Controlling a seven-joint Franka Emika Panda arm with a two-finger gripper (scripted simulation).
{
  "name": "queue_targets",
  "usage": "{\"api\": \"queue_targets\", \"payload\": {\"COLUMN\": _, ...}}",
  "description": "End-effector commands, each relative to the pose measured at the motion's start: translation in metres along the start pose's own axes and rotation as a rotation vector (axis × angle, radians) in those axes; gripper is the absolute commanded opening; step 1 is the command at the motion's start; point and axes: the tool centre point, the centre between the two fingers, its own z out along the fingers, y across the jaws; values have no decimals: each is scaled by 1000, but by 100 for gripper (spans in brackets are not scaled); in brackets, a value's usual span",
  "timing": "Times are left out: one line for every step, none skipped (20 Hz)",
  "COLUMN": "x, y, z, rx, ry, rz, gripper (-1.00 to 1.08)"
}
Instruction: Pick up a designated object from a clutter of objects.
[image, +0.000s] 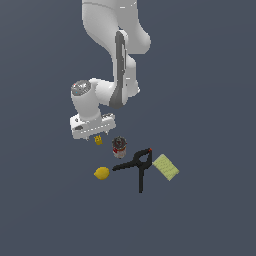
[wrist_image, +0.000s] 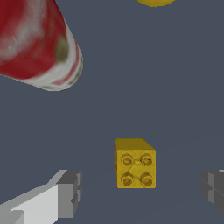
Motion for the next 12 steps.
{"api": "queue_targets", "payload": {"x": 0, "y": -1, "z": 8, "rx": 0, "ry": 0, "rz": -1, "gripper": 100}}
{"api": "queue_targets", "payload": {"x": -1, "y": 0, "z": 13, "rx": 0, "ry": 0, "rz": -1, "gripper": 100}}
{"api": "queue_targets", "payload": {"x": -1, "y": 0, "z": 18, "rx": 0, "ry": 0, "rz": -1, "gripper": 100}}
{"api": "queue_targets", "payload": {"x": -1, "y": -1, "z": 23, "rx": 0, "ry": 0, "rz": -2, "gripper": 100}}
{"api": "queue_targets", "payload": {"x": -1, "y": -1, "z": 27, "rx": 0, "ry": 0, "rz": -2, "gripper": 100}}
{"api": "queue_targets", "payload": {"x": -1, "y": -1, "z": 31, "rx": 0, "ry": 0, "rz": -2, "gripper": 100}}
{"api": "queue_targets", "payload": {"x": -1, "y": -1, "z": 34, "rx": 0, "ry": 0, "rz": -2, "gripper": 100}}
{"api": "queue_targets", "payload": {"x": -1, "y": 0, "z": 37, "rx": 0, "ry": 0, "rz": -2, "gripper": 100}}
{"api": "queue_targets", "payload": {"x": -1, "y": -1, "z": 39, "rx": 0, "ry": 0, "rz": -3, "gripper": 100}}
{"api": "queue_targets", "payload": {"x": -1, "y": -1, "z": 40, "rx": 0, "ry": 0, "rz": -3, "gripper": 100}}
{"api": "queue_targets", "payload": {"x": -1, "y": 0, "z": 42, "rx": 0, "ry": 0, "rz": -3, "gripper": 100}}
{"api": "queue_targets", "payload": {"x": -1, "y": 0, "z": 42, "rx": 0, "ry": 0, "rz": -3, "gripper": 100}}
